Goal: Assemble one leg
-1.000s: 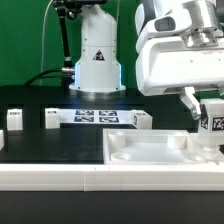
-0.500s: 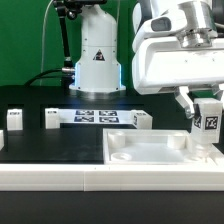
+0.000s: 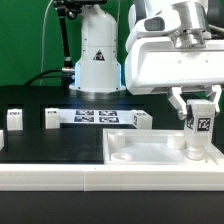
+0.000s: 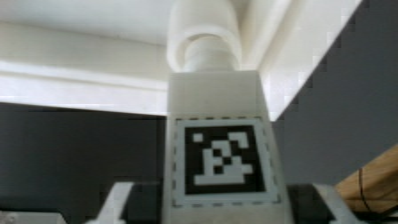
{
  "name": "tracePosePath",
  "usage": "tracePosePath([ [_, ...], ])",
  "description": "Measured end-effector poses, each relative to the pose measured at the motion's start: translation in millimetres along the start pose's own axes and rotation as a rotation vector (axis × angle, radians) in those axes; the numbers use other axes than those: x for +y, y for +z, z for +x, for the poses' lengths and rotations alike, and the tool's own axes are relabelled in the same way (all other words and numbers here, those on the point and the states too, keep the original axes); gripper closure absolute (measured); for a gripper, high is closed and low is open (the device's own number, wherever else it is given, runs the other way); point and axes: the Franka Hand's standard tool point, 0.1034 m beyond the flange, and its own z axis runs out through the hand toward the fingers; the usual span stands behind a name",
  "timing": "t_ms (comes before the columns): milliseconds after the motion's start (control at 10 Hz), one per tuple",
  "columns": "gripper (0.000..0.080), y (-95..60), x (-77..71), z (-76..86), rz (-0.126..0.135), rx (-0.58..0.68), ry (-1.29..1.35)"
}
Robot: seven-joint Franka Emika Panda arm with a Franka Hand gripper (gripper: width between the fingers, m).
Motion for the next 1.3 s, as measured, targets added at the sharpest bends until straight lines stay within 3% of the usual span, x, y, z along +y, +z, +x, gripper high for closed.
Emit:
tracePosePath([
  [300, 0.0506, 6.9, -1.7, -5.5, 0.002, -0.006, 0.000],
  [800, 0.0506, 10.4, -2.1, -1.7, 0.004, -0.002, -0.016],
  [900, 0.0390, 11.0, -2.2, -3.2, 0.004, -0.009, -0.016],
  [1000, 0.0390, 11.1, -2.2, -3.4, 0.004, -0.009, -0.016],
  [1100, 0.0253, 11.2, -2.2, -3.6, 0.004, -0.010, -0.016],
  [1200, 0.0170, 11.3, -2.2, -3.6, 0.004, -0.010, -0.016],
  [1300, 0.0156, 11.3, -2.2, -3.7, 0.004, -0.010, -0.016],
])
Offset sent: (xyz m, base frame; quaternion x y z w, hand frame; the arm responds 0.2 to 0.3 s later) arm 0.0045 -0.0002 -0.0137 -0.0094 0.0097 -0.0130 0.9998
